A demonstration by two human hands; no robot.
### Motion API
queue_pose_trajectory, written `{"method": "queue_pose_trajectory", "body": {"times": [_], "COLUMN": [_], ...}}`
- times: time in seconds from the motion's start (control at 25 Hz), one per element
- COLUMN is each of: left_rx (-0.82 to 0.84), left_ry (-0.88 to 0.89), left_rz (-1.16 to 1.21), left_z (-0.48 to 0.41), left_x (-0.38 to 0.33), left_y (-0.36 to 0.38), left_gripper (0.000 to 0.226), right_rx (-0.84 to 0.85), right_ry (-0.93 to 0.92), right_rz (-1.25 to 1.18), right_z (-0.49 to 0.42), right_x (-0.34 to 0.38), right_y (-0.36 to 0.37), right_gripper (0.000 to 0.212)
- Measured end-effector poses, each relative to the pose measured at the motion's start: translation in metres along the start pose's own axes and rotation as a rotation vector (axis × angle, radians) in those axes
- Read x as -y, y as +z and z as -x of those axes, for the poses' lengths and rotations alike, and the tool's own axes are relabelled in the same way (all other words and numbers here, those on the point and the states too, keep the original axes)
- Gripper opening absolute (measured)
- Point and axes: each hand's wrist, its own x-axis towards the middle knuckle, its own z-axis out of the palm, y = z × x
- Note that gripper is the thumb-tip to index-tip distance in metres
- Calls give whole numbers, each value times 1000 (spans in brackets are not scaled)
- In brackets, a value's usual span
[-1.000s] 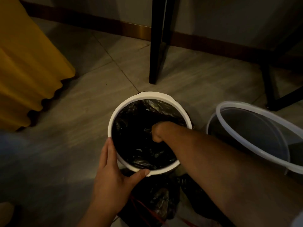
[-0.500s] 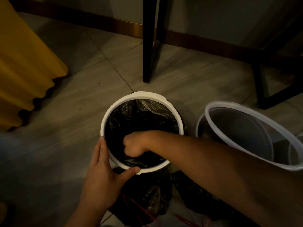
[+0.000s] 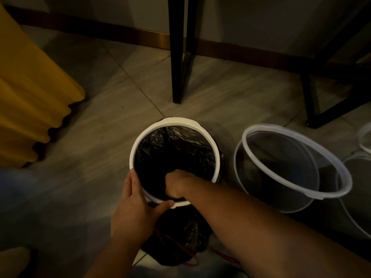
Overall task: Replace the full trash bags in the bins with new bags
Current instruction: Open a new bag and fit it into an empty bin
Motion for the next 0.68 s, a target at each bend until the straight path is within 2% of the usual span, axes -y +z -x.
{"method": "queue_pose_trajectory", "body": {"times": [0.08,0.12,0.32,0.48,0.56,0.68], "left_rx": [12,16,1,-17,-21,8], "left_ry": [-16,-18,-1,19,33,-11], "left_rz": [-17,-15,30,62,70,72], "left_z": [1,1,2,0,-2,-3], "left_x": [-3,-4,0,8,10,2], "left_y": [-2,-2,0,5,7,6], "left_gripper": [144,144,144,144,144,144], "right_rx": [-163,-185,91,136,93,-61], "right_ry": [13,18,2,-4,-5,-1], "right_rz": [-106,-116,-48,-79,-77,-161], "right_z": [13,17,20,8,12,35], "right_x": [-2,-3,-3,9,10,-2], "right_y": [-7,-10,-6,-3,-4,-17], "right_gripper": [39,39,35,32,28,29]}}
